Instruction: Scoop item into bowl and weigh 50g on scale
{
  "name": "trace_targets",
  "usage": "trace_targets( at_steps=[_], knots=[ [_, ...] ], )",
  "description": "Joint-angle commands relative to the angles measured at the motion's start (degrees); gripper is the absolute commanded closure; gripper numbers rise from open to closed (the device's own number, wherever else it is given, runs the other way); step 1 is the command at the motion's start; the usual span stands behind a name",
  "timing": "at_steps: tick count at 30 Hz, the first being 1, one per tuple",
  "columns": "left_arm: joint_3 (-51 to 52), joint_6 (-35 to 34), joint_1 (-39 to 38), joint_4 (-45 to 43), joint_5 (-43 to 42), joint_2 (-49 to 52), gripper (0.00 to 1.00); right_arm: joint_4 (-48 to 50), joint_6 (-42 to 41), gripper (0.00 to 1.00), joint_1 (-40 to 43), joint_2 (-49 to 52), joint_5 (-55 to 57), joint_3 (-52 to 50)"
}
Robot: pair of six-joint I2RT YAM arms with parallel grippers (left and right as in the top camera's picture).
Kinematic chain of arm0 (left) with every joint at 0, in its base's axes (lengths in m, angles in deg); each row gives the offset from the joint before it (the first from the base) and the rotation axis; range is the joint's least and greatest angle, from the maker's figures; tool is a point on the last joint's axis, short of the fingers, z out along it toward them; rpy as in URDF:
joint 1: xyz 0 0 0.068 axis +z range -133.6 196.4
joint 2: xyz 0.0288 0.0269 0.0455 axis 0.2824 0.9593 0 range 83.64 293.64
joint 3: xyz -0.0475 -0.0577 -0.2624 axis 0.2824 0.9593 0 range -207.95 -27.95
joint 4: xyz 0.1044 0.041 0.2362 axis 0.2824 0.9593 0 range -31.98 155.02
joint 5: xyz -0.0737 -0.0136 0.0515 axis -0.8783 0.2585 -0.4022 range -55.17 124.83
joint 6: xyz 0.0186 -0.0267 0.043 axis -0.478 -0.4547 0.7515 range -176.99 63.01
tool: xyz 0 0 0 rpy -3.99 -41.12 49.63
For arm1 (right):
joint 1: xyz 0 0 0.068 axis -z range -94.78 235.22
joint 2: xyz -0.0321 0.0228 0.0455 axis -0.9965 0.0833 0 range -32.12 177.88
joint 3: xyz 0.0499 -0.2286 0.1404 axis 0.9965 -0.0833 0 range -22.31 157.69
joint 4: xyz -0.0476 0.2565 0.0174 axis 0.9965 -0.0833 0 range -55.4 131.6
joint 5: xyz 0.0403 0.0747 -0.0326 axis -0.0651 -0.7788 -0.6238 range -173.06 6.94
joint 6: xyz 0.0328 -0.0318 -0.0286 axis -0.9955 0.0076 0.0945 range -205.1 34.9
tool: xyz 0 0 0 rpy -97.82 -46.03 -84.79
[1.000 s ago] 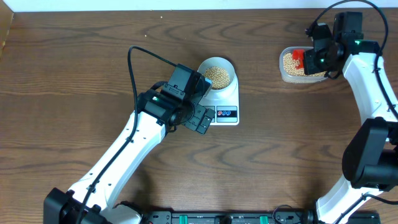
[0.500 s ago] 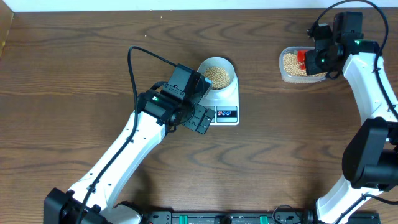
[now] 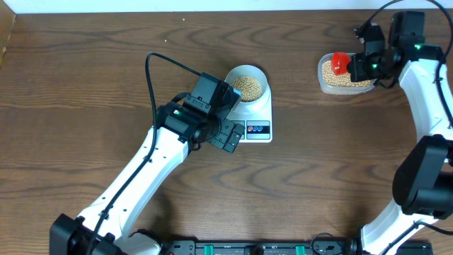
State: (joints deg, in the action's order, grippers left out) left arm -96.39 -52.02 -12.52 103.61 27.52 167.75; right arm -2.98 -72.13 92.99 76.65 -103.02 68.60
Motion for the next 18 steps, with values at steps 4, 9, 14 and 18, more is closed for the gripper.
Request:
trace_targets(
  at_steps=[4, 9, 14, 18],
  knots=[
    [-0.2, 1.0, 0.3, 0.0, 0.5, -0.3, 0.02, 0.2, -0.7, 0.99, 0.8, -3.5, -10.4, 1.3],
    [-0.2, 1.0, 0.3, 0.0, 0.5, -0.3, 0.02, 0.3, -0.7, 0.99, 0.6, -3.8, -17.8, 1.4],
    [-0.2, 1.0, 0.3, 0.0, 0.5, -0.3, 0.02, 2.1, -0.7, 0.98, -0.5, -3.8, -21.7, 1.3],
    [-0.2, 1.0, 0.3, 0.0, 0.5, -0.3, 0.02, 4.3, -0.8, 0.98, -2.8, -3.8, -22.2, 1.3]
  ],
)
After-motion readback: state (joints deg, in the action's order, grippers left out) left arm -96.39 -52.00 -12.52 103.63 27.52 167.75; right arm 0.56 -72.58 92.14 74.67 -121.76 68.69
